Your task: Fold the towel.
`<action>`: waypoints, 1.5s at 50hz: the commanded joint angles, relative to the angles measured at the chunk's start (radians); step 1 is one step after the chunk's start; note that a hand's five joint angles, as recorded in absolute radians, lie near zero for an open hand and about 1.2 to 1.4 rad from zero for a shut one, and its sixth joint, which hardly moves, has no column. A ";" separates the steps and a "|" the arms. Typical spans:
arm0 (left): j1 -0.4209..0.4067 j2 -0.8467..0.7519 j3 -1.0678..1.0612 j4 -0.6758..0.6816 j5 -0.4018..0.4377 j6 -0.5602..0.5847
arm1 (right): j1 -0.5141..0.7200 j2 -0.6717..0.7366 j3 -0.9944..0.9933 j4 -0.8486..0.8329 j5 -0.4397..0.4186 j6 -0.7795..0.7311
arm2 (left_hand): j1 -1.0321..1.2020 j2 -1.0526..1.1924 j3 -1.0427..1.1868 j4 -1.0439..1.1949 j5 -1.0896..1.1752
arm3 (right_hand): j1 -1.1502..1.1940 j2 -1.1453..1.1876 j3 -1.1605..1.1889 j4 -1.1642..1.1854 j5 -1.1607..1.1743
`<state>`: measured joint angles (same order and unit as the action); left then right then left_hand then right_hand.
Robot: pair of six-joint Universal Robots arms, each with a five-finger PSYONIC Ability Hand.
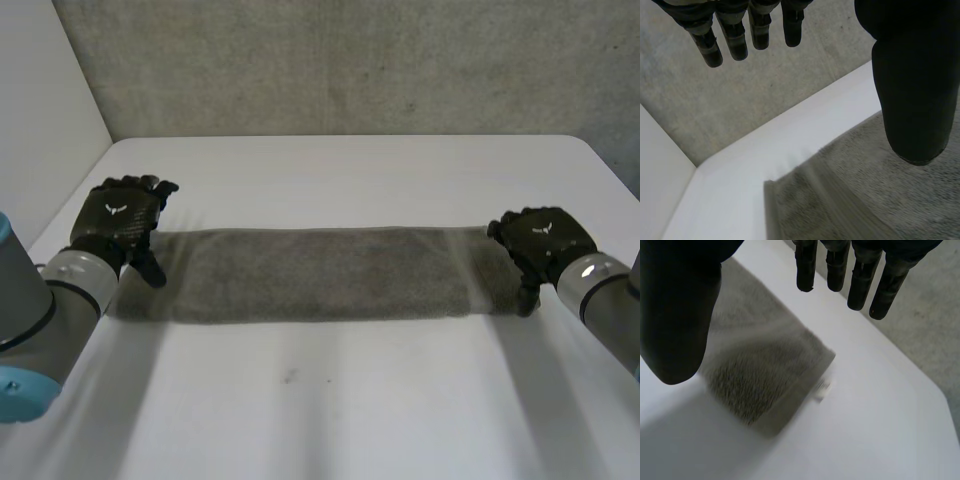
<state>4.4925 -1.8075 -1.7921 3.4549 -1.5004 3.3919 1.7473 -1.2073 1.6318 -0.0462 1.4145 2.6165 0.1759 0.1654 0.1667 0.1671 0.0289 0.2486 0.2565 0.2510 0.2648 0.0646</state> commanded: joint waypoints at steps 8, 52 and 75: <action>0.017 -0.015 -0.053 0.064 0.002 -0.126 | -0.063 0.170 0.036 -0.153 -0.083 -0.018 | -0.001 0.009 0.008 0.007 -0.029 | 0.265 0.257 0.262 0.249 0.274; 0.014 -0.003 -0.124 0.132 0.003 -0.120 | -0.002 0.040 -0.177 -0.098 -0.057 -0.167 | -0.001 0.009 0.008 0.007 -0.029 | 1.148 1.140 1.145 1.131 1.157; 0.013 -0.006 -0.128 0.135 0.003 -0.117 | 0.664 0.431 -0.448 -0.136 0.014 -0.138 | -0.001 0.009 0.008 0.007 -0.029 | 1.148 1.140 1.145 1.131 1.157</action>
<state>4.5057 -1.8124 -1.9185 3.5892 -1.4970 3.2746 2.3891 -0.8125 1.2181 -0.1836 1.4169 2.4545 0.1759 0.1650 0.1666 0.1663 0.0288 1.3260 1.3132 1.3433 1.3424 1.1646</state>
